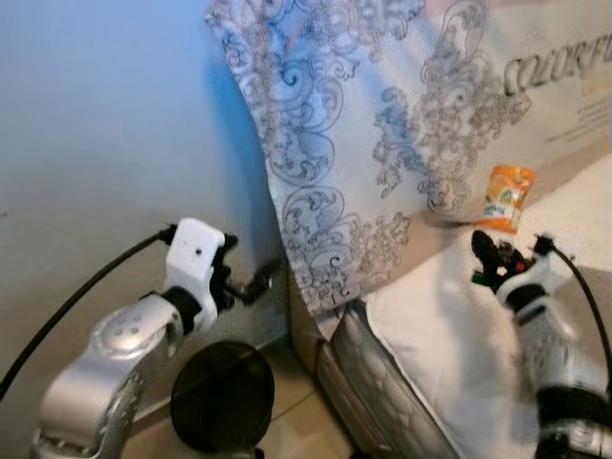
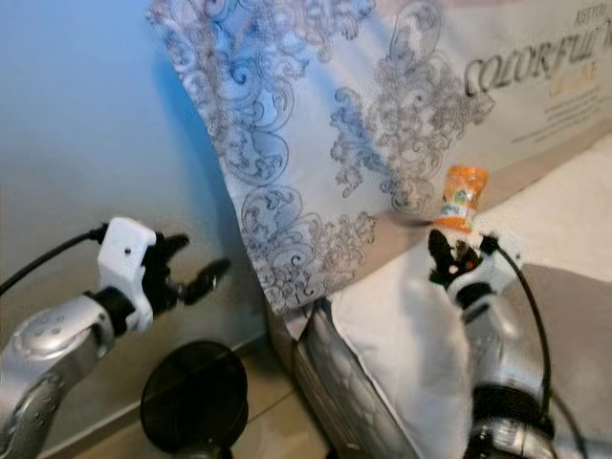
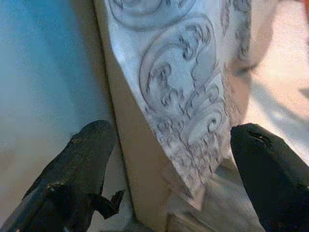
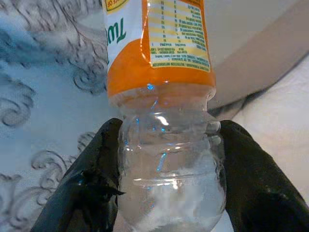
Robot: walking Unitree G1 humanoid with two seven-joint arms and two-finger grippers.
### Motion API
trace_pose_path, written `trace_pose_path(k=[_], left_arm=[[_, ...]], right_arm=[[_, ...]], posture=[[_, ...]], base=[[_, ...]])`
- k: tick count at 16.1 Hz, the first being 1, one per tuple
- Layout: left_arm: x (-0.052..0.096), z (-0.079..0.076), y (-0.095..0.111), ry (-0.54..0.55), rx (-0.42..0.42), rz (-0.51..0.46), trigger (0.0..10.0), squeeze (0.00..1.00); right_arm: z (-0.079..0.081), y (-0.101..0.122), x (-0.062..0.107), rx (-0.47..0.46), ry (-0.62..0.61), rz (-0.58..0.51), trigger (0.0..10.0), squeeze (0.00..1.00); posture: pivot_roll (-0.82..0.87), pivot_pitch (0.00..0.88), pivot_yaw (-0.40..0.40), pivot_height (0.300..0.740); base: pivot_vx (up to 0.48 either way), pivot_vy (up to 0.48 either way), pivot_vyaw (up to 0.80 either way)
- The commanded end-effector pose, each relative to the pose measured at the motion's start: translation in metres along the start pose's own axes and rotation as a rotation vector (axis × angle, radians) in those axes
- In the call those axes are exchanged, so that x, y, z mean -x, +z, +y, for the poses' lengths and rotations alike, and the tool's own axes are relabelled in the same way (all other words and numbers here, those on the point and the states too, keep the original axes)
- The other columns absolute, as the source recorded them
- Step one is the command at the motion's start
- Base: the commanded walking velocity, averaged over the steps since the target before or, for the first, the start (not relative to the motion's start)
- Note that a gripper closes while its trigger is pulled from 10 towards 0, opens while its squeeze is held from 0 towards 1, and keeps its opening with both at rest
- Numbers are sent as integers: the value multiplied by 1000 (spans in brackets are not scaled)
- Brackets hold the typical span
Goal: Clean up the room
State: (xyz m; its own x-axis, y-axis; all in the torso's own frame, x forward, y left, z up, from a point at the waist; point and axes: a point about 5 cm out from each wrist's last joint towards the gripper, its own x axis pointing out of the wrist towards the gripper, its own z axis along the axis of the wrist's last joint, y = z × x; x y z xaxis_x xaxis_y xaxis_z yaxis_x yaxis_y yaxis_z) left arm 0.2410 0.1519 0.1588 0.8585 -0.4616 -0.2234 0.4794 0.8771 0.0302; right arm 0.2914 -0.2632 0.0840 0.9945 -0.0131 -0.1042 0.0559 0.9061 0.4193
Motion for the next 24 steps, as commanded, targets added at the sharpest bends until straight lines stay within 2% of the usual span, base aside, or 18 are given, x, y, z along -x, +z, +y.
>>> trace_pose_path(k=[1, 2, 4, 5, 6, 9, 14, 16, 21, 24], left_arm=[[-1, 4, 0, 58, -17, -12, 10000, 0], [-3, 5, -2, 111, -8, -20, 10000, 0], [-2, 3, -7, 174, 9, -22, 10000, 0], [-2, 2, -7, 181, 6, -22, 10000, 0], [-2, 2, -10, 207, 23, -27, 10000, 0], [-2, 1, -13, 230, 28, -32, 10000, 0], [1, 5, -15, 277, 23, -42, 10000, 0], [1, 7, -13, 299, 2, -56, 10000, 0], [2, 8, -11, 303, -26, -70, 10000, 0], [2, 10, -10, 299, -49, -64, 10000, 0]], right_arm=[[13, 15, 4, 0, 47, -82, 10000, 0], [27, 11, 13, -19, 82, -110, 10000, 0], [53, -3, 34, -25, 181, -67, 10000, 0], [57, -4, 38, -27, 191, -64, 10000, 0], [66, -11, 50, -16, 203, -43, 10000, 0], [77, -16, 63, 22, 213, -9, 10000, 0], [91, -17, 67, 126, 321, 63, 10000, 0], [94, -26, 67, 186, 383, 162, 10000, 0], [90, -41, 66, 269, 445, 278, 10000, 0], [86, -42, 54, 310, 449, 304, 10000, 0]], posture=[[5, 0, 6, 740], [2, 0, 7, 740], [-2, 0, 10, 740], [-2, 0, 10, 740], [-8, 0, 8, 740], [-11, 0, 3, 740], [2, 0, -9, 740], [16, 0, -15, 740], [43, 0, -18, 740], [56, 0, -20, 740]], base=[[0, 0, 0], [0, 0, 0], [0, 0, 0], [0, 0, 0], [0, 0, 0], [-370, 0, 0], [-151, 0, 0], [0, 0, 0], [0, 0, 0], [80, 0, 350]])
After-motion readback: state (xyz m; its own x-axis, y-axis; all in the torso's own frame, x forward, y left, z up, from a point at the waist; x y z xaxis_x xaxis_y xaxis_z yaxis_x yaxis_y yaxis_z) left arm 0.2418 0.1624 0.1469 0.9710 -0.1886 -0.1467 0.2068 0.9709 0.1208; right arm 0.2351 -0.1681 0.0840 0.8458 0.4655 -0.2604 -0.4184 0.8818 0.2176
